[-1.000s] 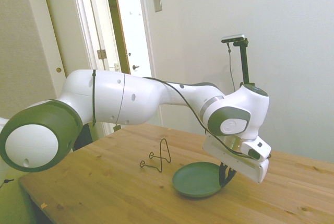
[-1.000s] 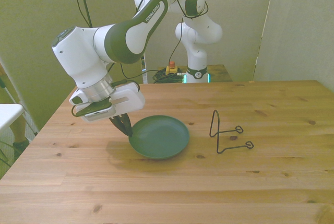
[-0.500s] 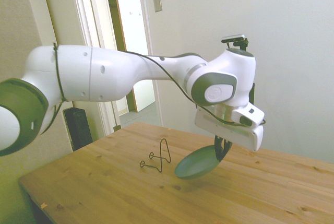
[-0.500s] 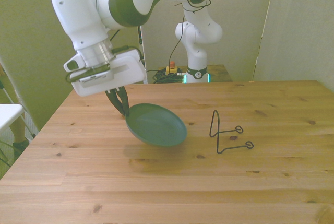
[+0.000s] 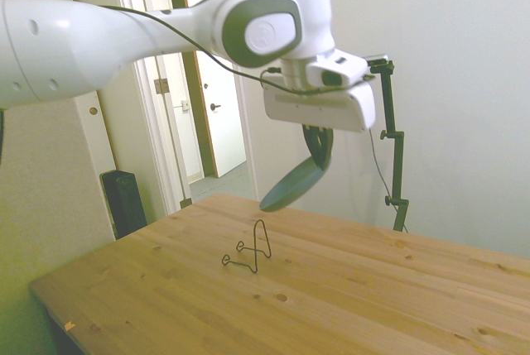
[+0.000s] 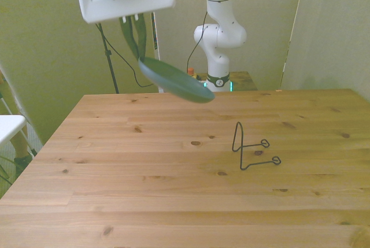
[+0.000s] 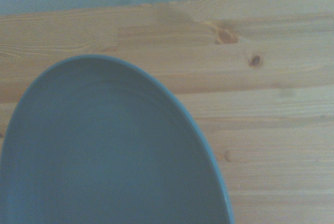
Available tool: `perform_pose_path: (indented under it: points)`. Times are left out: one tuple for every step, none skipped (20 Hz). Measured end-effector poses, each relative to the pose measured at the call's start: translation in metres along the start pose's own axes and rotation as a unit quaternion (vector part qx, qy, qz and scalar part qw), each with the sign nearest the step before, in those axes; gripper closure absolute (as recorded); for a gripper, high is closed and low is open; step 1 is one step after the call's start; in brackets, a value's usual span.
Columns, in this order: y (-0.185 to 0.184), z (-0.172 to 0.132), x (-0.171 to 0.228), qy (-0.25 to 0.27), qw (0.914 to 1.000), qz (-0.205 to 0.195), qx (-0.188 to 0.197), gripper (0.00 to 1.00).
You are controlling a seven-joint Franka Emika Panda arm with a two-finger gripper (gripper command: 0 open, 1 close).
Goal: Load the plate
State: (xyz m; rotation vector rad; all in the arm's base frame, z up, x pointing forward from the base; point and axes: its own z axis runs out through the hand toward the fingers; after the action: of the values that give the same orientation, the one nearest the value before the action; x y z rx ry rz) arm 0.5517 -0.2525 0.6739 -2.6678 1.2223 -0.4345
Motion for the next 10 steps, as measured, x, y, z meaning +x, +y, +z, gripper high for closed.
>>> perform_pose_path:
  points:
    - [-0.016,-0.008,-0.01,0.013,0.9999,-0.003,-0.005,1.0]
    - [-0.033,-0.012,-0.021,0.026,0.9996,-0.008,-0.011,1.0]
    - [-0.05,-0.012,-0.033,0.038,0.999,-0.014,-0.017,1.0]
    - [-0.065,-0.009,-0.043,0.048,0.9984,-0.019,-0.023,1.0]
    - [-0.079,-0.003,-0.054,0.053,0.9978,-0.025,-0.03,1.0]
    - [-0.092,0.004,-0.065,0.058,0.9971,-0.031,-0.038,1.0]
    - [-0.104,0.012,-0.075,0.063,0.9963,-0.037,-0.046,1.0]
    - [-0.114,0.021,-0.086,0.067,0.9953,-0.043,-0.055,1.0]
    - [-0.124,0.03,-0.097,0.07,0.9944,-0.049,-0.063,1.0]
    - [-0.133,0.038,-0.107,0.073,0.9934,-0.055,-0.069,1.0]
